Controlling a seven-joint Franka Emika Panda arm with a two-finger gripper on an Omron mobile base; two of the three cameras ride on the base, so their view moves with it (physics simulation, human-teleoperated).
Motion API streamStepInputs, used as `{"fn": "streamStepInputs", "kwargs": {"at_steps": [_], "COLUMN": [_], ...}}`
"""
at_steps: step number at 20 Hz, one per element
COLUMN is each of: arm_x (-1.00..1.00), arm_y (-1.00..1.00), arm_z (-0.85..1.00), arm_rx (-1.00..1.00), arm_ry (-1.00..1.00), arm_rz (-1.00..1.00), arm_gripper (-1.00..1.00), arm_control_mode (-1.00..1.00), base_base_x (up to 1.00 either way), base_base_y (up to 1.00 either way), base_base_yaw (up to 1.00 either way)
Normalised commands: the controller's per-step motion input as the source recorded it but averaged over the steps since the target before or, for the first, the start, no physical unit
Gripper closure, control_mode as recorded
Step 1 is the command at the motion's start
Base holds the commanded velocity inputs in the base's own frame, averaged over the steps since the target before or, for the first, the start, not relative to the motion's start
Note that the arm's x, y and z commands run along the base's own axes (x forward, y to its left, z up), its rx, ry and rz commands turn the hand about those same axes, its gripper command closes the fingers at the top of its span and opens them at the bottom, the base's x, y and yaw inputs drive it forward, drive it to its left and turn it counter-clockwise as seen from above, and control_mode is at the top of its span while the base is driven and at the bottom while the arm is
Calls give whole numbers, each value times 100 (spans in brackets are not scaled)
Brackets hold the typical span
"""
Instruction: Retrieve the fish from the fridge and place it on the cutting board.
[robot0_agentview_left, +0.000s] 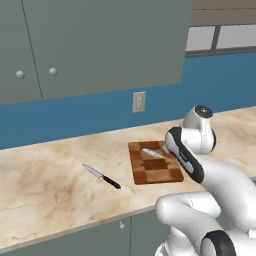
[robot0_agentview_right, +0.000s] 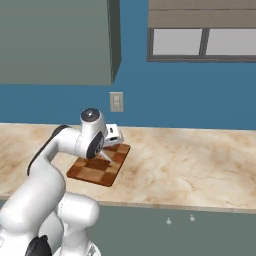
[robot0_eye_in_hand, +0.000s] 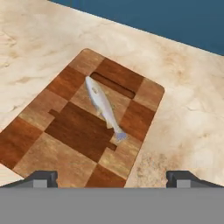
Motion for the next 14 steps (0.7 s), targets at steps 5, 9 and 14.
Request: {"fn": "streamStepInputs", "kwargs": {"at_steps": [5,9,14], "arm_x": [-57,-48,-52], "arm_y": [-64,-54,-48], "arm_z": [73,86,91], "arm_rx": [4,8,9], "arm_ry": [-18,-22,-28], "arm_rz": [-1,0,0], "arm_gripper": [-100,-100,-100], "arm_control_mode": [-100,-100,-100], "base_base_x": [0,0,0], "base_base_y": [0,0,0], "base_base_yaw": [0,0,0]}}
